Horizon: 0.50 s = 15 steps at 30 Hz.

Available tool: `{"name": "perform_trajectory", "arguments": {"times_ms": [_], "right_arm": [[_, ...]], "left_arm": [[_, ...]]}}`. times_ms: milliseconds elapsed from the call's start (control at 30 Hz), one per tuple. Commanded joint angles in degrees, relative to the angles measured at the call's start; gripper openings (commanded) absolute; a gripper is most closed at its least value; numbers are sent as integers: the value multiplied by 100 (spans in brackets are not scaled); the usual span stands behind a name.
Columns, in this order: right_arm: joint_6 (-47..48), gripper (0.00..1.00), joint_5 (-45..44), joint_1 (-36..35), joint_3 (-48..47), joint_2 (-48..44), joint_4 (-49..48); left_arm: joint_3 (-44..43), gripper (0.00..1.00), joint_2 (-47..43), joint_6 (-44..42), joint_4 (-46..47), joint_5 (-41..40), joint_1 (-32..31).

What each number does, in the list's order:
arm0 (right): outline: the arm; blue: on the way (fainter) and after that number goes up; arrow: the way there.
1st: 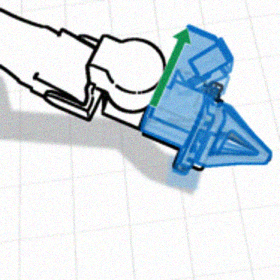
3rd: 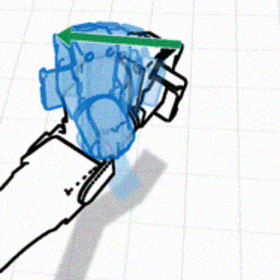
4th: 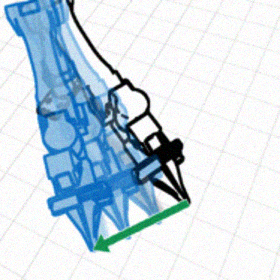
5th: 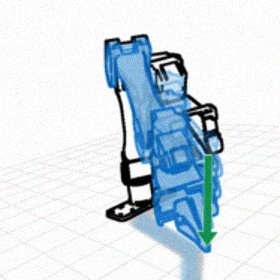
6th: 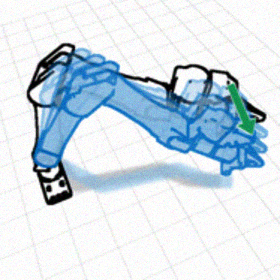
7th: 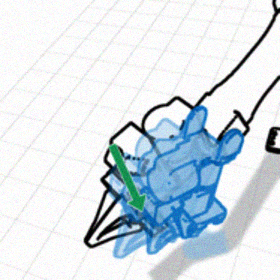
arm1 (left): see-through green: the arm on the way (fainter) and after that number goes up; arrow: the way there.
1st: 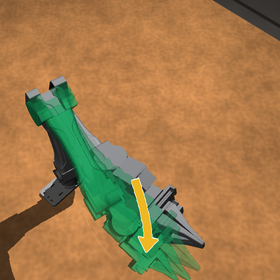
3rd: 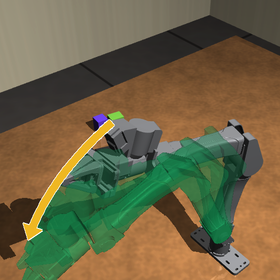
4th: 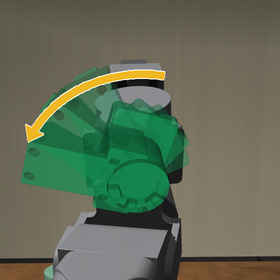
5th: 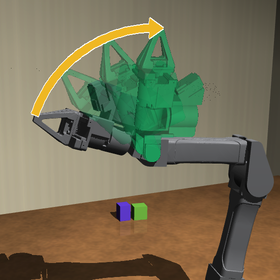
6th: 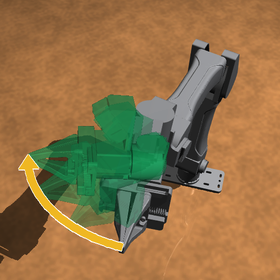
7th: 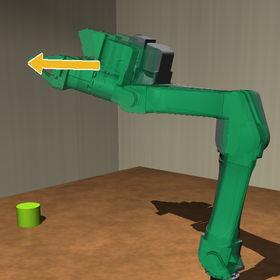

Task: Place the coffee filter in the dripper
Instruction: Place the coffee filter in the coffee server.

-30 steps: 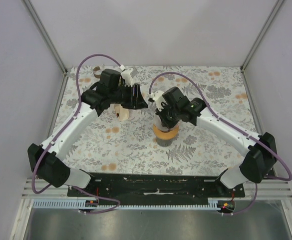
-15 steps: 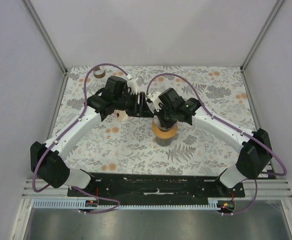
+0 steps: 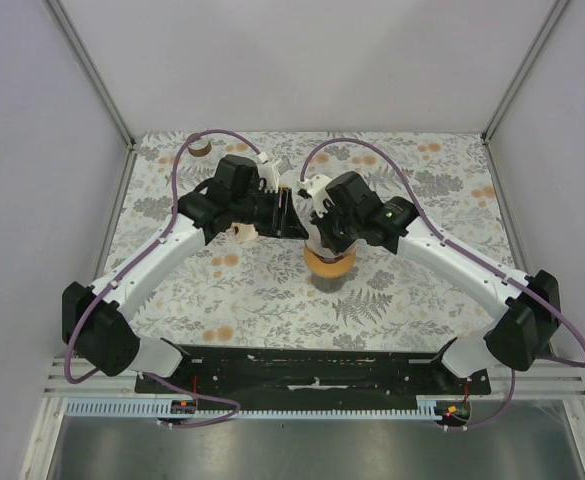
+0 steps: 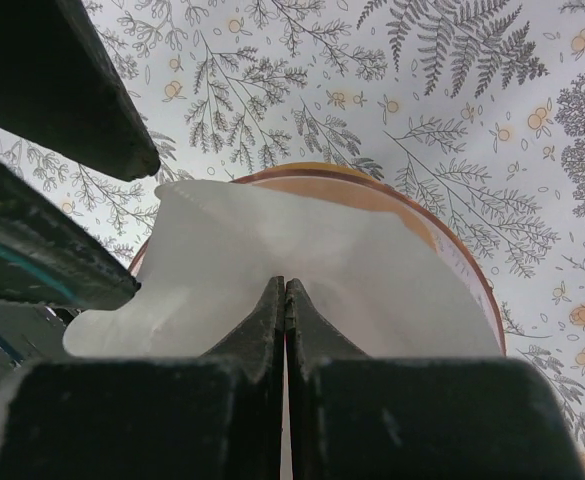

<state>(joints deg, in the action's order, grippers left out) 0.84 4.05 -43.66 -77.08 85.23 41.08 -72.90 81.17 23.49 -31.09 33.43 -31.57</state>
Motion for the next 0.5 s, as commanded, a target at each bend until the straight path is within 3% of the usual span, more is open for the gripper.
{"name": "perform_trajectory", "arguments": {"times_ms": [0, 467], "right_arm": [[-75, 0, -28, -11, -220, -165, -136], [-49, 0, 175, -20, -421, -94, -57]], "left_arm": [[31, 45, -66, -72, 226, 15, -51], [-4, 42, -31, -292, 139, -302, -103]]}}
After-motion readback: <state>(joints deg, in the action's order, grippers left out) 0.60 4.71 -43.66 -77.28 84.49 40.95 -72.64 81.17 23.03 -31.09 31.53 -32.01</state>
